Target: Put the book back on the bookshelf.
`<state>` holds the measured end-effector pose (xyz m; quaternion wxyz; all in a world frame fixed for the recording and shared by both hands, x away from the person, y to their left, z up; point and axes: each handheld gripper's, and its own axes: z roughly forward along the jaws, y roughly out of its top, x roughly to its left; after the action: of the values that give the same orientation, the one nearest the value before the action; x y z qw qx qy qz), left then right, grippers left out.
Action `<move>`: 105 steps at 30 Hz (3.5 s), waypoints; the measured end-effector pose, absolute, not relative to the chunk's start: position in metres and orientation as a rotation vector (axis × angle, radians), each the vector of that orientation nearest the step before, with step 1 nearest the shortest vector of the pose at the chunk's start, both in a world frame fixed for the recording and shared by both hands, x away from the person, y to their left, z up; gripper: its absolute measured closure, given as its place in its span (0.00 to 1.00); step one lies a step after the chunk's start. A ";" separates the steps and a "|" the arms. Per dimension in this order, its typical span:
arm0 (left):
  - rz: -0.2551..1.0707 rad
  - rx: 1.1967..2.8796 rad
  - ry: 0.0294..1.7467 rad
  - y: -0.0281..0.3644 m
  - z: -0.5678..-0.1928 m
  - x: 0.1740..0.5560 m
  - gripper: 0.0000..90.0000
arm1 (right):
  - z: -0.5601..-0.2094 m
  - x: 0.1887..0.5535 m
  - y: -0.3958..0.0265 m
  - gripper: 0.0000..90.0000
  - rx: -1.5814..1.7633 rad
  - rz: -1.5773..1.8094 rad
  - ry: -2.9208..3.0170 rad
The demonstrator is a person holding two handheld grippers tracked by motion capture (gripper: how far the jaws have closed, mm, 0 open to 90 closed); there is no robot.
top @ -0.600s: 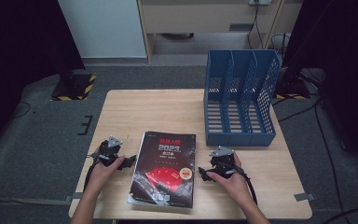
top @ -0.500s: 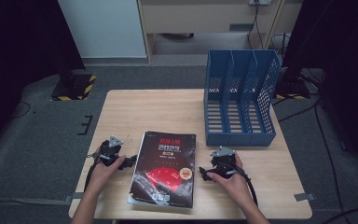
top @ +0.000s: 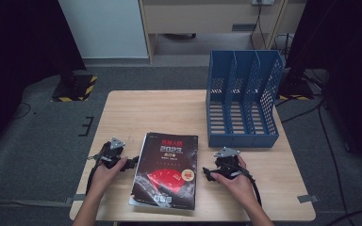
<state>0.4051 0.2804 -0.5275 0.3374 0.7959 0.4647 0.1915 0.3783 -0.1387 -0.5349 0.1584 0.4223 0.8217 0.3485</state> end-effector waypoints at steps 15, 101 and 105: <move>0.513 1.906 1.171 0.280 -0.488 0.378 0.27 | -0.481 0.367 -0.110 0.30 1.079 1.194 2.342; 0.276 1.930 1.077 0.254 -0.517 0.359 0.37 | -0.509 0.410 -0.059 0.45 1.171 1.579 2.468; 0.271 1.928 1.075 0.254 -0.517 0.360 0.37 | -0.514 0.413 -0.052 0.65 1.161 1.522 2.459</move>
<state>0.3598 0.2543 -0.5175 0.4428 0.7773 0.4334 0.1092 0.4130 -0.0522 -0.5139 0.0128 0.3726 0.7890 0.4884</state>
